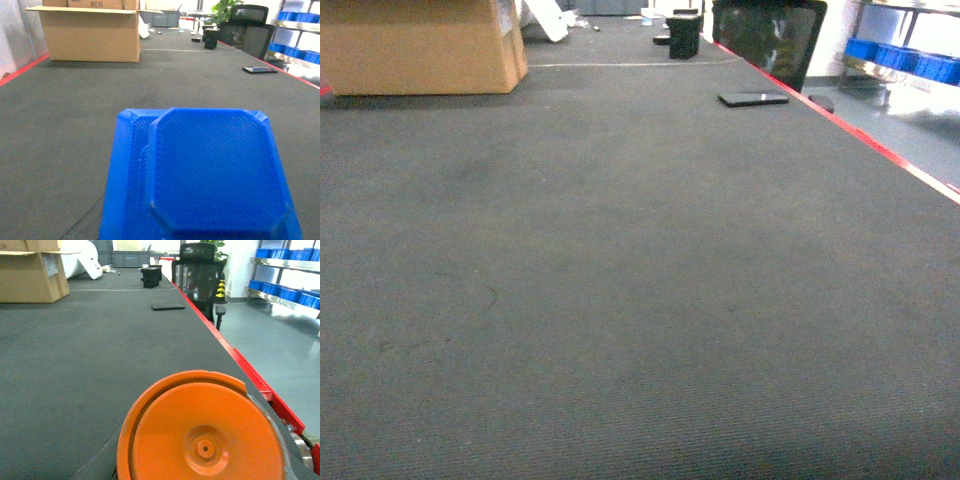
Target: Sort blue parts and orange caps into right shelf containers
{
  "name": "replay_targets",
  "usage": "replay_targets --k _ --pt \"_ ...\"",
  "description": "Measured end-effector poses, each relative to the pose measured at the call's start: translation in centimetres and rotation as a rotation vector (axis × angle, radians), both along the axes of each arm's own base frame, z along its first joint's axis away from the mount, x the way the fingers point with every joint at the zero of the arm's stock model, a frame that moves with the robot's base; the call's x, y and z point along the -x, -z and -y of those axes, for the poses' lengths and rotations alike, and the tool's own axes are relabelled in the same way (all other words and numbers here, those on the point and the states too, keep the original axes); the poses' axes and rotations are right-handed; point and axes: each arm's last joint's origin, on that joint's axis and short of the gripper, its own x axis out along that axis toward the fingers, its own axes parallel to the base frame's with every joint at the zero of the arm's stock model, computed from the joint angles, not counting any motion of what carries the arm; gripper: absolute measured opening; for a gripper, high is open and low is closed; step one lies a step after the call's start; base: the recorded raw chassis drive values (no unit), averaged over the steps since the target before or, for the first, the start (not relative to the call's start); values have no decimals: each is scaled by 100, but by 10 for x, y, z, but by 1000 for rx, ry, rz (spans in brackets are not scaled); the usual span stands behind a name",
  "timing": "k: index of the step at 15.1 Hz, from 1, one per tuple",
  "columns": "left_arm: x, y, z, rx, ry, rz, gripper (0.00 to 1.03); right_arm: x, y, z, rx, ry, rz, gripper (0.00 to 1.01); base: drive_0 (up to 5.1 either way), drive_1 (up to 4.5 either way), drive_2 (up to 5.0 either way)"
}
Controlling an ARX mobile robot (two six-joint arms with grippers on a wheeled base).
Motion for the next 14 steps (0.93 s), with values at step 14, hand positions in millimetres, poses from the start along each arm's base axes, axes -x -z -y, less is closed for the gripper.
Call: replay_targets --k 14 --pt "0 0 0 0 0 0 42 0 0 0 0 0 0 44 -115 -115 -115"
